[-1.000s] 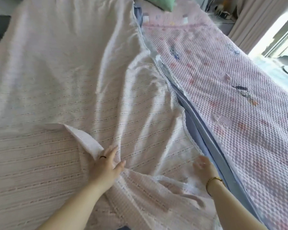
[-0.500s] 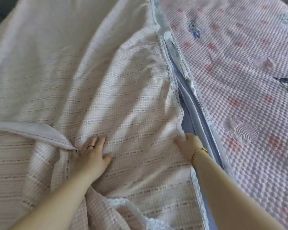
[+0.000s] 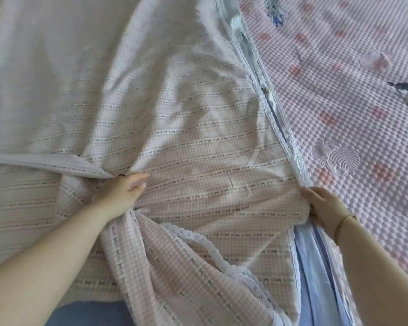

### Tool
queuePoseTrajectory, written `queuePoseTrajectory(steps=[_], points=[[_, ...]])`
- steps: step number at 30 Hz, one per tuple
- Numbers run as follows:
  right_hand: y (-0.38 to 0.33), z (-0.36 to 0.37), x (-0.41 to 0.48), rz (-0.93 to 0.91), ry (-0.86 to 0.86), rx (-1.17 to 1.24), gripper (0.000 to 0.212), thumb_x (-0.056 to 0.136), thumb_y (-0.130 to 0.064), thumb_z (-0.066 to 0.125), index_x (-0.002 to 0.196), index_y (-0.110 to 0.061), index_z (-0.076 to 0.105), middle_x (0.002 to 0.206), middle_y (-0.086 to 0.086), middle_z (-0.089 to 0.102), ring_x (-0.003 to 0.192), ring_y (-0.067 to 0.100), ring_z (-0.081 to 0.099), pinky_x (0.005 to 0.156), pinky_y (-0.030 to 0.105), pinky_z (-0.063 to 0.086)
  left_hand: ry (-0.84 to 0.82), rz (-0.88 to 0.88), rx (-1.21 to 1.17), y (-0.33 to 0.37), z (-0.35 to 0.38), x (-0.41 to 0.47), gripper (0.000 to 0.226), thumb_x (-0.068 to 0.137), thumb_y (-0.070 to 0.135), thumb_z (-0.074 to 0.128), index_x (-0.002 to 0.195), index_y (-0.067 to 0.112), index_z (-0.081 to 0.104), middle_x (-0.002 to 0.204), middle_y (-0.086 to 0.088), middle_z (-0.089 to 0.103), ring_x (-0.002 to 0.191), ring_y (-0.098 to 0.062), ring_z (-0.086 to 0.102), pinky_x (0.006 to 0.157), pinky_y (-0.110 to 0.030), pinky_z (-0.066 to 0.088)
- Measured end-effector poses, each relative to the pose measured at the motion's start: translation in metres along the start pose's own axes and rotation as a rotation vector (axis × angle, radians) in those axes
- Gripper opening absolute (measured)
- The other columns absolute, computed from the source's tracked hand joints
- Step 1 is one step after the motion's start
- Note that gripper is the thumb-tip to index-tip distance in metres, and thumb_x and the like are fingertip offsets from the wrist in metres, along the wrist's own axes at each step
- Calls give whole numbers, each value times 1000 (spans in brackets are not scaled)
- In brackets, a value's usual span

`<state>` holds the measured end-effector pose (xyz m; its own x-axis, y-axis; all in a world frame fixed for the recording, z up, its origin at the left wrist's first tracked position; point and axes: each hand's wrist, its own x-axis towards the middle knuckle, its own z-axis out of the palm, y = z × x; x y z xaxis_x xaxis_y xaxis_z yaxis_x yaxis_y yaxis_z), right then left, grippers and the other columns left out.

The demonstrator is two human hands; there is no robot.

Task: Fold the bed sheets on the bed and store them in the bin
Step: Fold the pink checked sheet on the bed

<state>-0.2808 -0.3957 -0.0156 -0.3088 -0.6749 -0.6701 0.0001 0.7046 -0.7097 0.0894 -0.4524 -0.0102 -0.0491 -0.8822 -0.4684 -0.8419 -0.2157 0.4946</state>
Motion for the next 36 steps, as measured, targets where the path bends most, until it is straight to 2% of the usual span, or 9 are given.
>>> queuePoseTrajectory(steps=[4,11,14,18,22,24,28,31,36], points=[[35,-8,-37,79,-243,224,85,33,-52,88,99,-7,57,78,9,72,67,13,69,58,21,56,5,109,498,8,10,-19,36,93,45,41,127,36,50,139,15,43,136,-9,26,114,-36,2],[39,25,-65,-43,-28,-31,5,89,-5,56,86,-6,52,81,15,62,66,14,63,59,22,55,-109,461,297,11,20,-63,84,51,64,21,120,32,57,119,28,37,121,9,27,107,-19,-12],[29,20,-75,-63,87,-75,19,88,-6,54,95,11,59,87,30,63,81,41,61,84,48,51,-162,485,323,1,4,-72,86,48,51,20,127,33,50,128,23,34,127,5,22,105,-13,-10],[31,4,-78,-131,224,-253,34,91,-4,46,58,-11,40,52,2,37,49,16,34,44,22,33,-323,506,684,-24,-12,-75,89,65,31,43,118,75,-13,148,18,-1,143,-11,-5,110,-23,-20],[53,9,-86,-199,326,-564,16,94,-14,46,109,-15,51,89,3,54,79,20,52,67,27,39,-208,928,873,-39,-6,-78,151,20,19,83,147,33,4,136,-7,39,143,-18,5,113,-37,-1],[62,18,-97,-373,369,-490,26,91,-4,48,115,-11,56,106,-1,60,99,16,55,84,22,41,-175,1096,837,-37,4,-83,129,22,16,85,138,32,30,128,-5,43,132,-21,30,110,-38,9],[63,43,-119,-356,-23,-269,33,86,9,51,73,-18,64,63,-22,66,65,3,59,62,8,46,-95,1453,610,-24,36,-93,27,80,13,52,102,26,60,93,4,68,90,-12,55,96,-34,37],[60,56,-117,-211,-246,-292,26,88,5,51,73,-13,64,60,-14,67,57,-5,60,56,6,43,-180,1212,428,3,41,-93,23,72,30,49,69,33,71,65,15,66,60,-4,61,66,-21,48],[53,47,-111,-40,-189,-239,30,94,-28,48,73,-17,65,65,-4,65,64,9,62,64,20,52,-161,555,-180,63,11,-38,21,67,48,57,58,32,66,56,18,61,60,6,56,60,-5,38]])
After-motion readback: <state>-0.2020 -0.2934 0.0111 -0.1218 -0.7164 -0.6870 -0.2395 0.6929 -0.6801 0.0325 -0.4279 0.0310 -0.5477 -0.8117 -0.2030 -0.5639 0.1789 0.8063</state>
